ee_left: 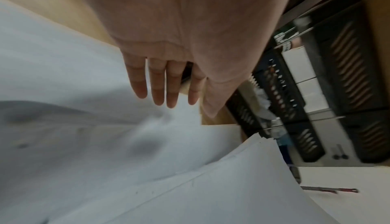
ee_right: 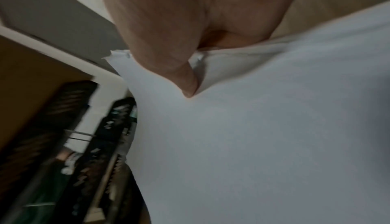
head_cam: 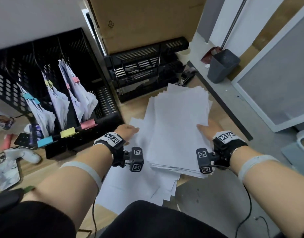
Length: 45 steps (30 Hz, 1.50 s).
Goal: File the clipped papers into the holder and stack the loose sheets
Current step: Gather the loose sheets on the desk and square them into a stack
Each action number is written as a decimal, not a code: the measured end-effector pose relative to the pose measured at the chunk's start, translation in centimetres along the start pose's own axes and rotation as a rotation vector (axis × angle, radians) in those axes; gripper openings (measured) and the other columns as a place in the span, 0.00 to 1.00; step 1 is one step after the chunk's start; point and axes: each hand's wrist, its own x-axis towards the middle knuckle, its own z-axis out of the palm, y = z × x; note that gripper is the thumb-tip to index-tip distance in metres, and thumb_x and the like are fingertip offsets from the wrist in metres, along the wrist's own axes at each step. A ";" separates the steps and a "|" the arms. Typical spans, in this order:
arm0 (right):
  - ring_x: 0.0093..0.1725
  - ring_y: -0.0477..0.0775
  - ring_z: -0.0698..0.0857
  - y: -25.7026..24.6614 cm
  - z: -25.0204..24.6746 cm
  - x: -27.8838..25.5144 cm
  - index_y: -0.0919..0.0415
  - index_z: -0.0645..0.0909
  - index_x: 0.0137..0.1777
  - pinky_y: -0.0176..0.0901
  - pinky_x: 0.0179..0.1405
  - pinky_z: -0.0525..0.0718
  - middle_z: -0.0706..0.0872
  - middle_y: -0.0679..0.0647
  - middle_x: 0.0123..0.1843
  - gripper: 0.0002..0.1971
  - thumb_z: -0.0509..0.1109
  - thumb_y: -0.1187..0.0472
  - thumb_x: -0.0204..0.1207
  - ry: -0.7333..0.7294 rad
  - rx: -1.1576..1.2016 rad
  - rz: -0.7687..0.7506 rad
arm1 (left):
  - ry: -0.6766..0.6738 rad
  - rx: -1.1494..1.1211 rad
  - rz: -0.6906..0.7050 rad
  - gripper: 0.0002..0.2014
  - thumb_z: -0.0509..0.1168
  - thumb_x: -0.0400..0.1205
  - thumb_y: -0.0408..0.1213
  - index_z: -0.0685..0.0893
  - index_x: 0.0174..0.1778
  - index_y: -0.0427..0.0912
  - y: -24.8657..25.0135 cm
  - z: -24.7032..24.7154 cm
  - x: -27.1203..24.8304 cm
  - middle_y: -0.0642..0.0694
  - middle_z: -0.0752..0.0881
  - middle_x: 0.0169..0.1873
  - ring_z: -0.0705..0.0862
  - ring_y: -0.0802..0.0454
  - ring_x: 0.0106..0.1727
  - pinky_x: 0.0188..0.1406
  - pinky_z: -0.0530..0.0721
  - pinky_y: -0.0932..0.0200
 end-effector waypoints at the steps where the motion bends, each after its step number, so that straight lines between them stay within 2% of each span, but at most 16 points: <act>1: 0.62 0.63 0.84 0.8 1.0 -0.2 0.61 0.81 0.66 0.48 0.64 0.79 0.86 0.57 0.63 0.16 0.65 0.60 0.80 -0.007 0.018 0.047 | -0.029 0.029 -0.041 0.15 0.69 0.83 0.47 0.83 0.62 0.44 -1.1 0.4 0.2 0.41 0.85 0.59 0.84 0.43 0.60 0.55 0.81 0.47; 5: 0.45 0.61 0.84 2.5 4.9 -1.1 0.67 0.75 0.65 0.44 0.42 0.82 0.85 0.63 0.53 0.17 0.60 0.64 0.77 -0.127 -0.073 0.194 | -0.066 0.106 -0.079 0.25 0.70 0.80 0.53 0.81 0.68 0.41 -3.8 1.7 0.4 0.42 0.84 0.63 0.83 0.42 0.66 0.52 0.82 0.49; 8: 0.57 0.64 0.83 2.6 7.1 -1.7 0.68 0.69 0.72 0.48 0.52 0.84 0.80 0.63 0.65 0.24 0.59 0.63 0.76 -0.098 -0.142 0.215 | -0.091 0.295 -0.055 0.35 0.70 0.79 0.56 0.74 0.76 0.36 -4.6 2.4 0.6 0.39 0.80 0.72 0.81 0.37 0.69 0.66 0.80 0.46; 9: 0.56 0.63 0.83 2.5 7.7 -2.0 0.67 0.68 0.73 0.46 0.49 0.83 0.80 0.62 0.63 0.24 0.60 0.62 0.76 -0.105 -0.137 0.215 | -0.102 0.366 -0.027 0.34 0.71 0.80 0.55 0.74 0.75 0.35 -4.6 2.6 0.5 0.39 0.80 0.71 0.82 0.38 0.66 0.65 0.79 0.49; 11: 0.39 0.54 0.78 2.4 8.7 -2.5 0.68 0.60 0.75 0.37 0.30 0.76 0.75 0.55 0.47 0.25 0.59 0.63 0.79 -0.143 -0.055 0.239 | -0.104 0.418 0.047 0.29 0.73 0.79 0.51 0.76 0.69 0.35 -4.8 3.2 0.4 0.40 0.84 0.64 0.82 0.43 0.55 0.55 0.78 0.55; 13: 0.32 0.51 0.72 2.7 9.2 -3.0 0.65 0.52 0.76 0.37 0.24 0.71 0.69 0.53 0.40 0.28 0.60 0.65 0.80 -0.123 0.003 0.245 | -0.112 0.397 0.099 0.26 0.74 0.77 0.43 0.75 0.67 0.39 -5.0 3.5 0.0 0.44 0.84 0.57 0.81 0.45 0.53 0.53 0.77 0.56; 15: 0.35 0.52 0.76 2.9 9.2 -3.4 0.56 0.48 0.80 0.38 0.29 0.76 0.77 0.57 0.50 0.34 0.61 0.67 0.78 -0.094 0.042 0.169 | -0.155 0.274 0.115 0.26 0.70 0.71 0.37 0.76 0.67 0.48 -5.4 3.3 -0.2 0.44 0.88 0.53 0.86 0.41 0.54 0.60 0.85 0.48; 17: 0.47 0.54 0.81 3.2 8.6 -3.6 0.51 0.46 0.84 0.38 0.37 0.80 0.74 0.55 0.66 0.40 0.62 0.68 0.77 -0.058 0.113 0.138 | -0.170 0.153 0.160 0.26 0.64 0.67 0.32 0.80 0.60 0.57 -5.3 2.7 -0.7 0.37 0.92 0.48 0.90 0.35 0.52 0.57 0.89 0.35; 19: 0.61 0.59 0.82 3.0 7.6 -3.6 0.50 0.55 0.83 0.44 0.55 0.83 0.74 0.54 0.74 0.37 0.62 0.66 0.74 -0.080 0.198 0.135 | -0.146 0.084 0.229 0.24 0.62 0.68 0.27 0.83 0.55 0.58 -4.8 1.7 -0.7 0.34 0.92 0.45 0.91 0.32 0.49 0.53 0.89 0.31; 21: 0.61 0.59 0.84 2.4 6.5 -3.4 0.49 0.77 0.64 0.52 0.63 0.83 0.84 0.54 0.66 0.22 0.61 0.68 0.71 -0.092 0.265 0.070 | -0.108 0.030 0.300 0.26 0.63 0.68 0.27 0.84 0.55 0.61 -3.4 0.9 -1.3 0.38 0.92 0.47 0.91 0.34 0.51 0.54 0.89 0.31; 23: 0.57 0.58 0.86 1.0 5.1 -3.7 0.46 0.81 0.50 0.55 0.60 0.86 0.88 0.53 0.57 0.18 0.61 0.71 0.71 -0.034 0.349 0.001 | -0.085 -0.027 0.360 0.29 0.64 0.66 0.28 0.84 0.56 0.65 -1.9 0.2 -1.7 0.47 0.92 0.52 0.91 0.41 0.56 0.57 0.89 0.36; 26: 0.48 0.50 0.86 -2.0 3.0 -4.9 0.54 0.80 0.57 0.39 0.46 0.85 0.87 0.52 0.52 0.17 0.61 0.74 0.76 0.069 0.456 -0.152 | -0.008 -0.107 0.485 0.30 0.60 0.67 0.24 0.86 0.56 0.63 0.7 -0.3 -2.8 0.50 0.92 0.54 0.89 0.45 0.59 0.61 0.88 0.37; 30: 0.53 0.60 0.88 -4.2 1.3 -5.7 0.59 0.82 0.54 0.53 0.56 0.87 0.90 0.60 0.52 0.12 0.65 0.71 0.74 0.239 0.545 -0.292 | 0.029 -0.258 0.622 0.26 0.66 0.74 0.22 0.85 0.59 0.58 3.6 -0.4 -5.1 0.44 0.90 0.60 0.88 0.43 0.63 0.65 0.85 0.37; 34: 0.51 0.55 0.87 -3.2 2.4 -7.0 0.58 0.80 0.57 0.42 0.51 0.82 0.88 0.52 0.49 0.15 0.66 0.73 0.73 0.260 0.561 -0.295 | -0.016 -0.299 0.680 0.28 0.80 0.73 0.36 0.80 0.68 0.44 3.7 0.2 -6.5 0.46 0.89 0.61 0.88 0.49 0.64 0.68 0.85 0.43; 39: 0.49 0.51 0.85 -2.0 4.1 -7.8 0.58 0.78 0.63 0.36 0.43 0.80 0.86 0.51 0.49 0.21 0.65 0.75 0.72 0.255 0.613 -0.245 | 0.002 -0.304 0.695 0.29 0.83 0.71 0.36 0.82 0.68 0.41 3.1 1.5 -7.5 0.47 0.91 0.58 0.90 0.52 0.59 0.64 0.88 0.49; 45: 0.54 0.58 0.89 -3.2 3.8 -7.9 0.56 0.83 0.57 0.52 0.56 0.86 0.90 0.54 0.51 0.15 0.67 0.69 0.73 0.261 0.661 -0.261 | 0.035 -0.399 0.752 0.18 0.74 0.80 0.39 0.85 0.67 0.43 3.7 1.7 -7.4 0.46 0.90 0.59 0.88 0.47 0.62 0.67 0.84 0.39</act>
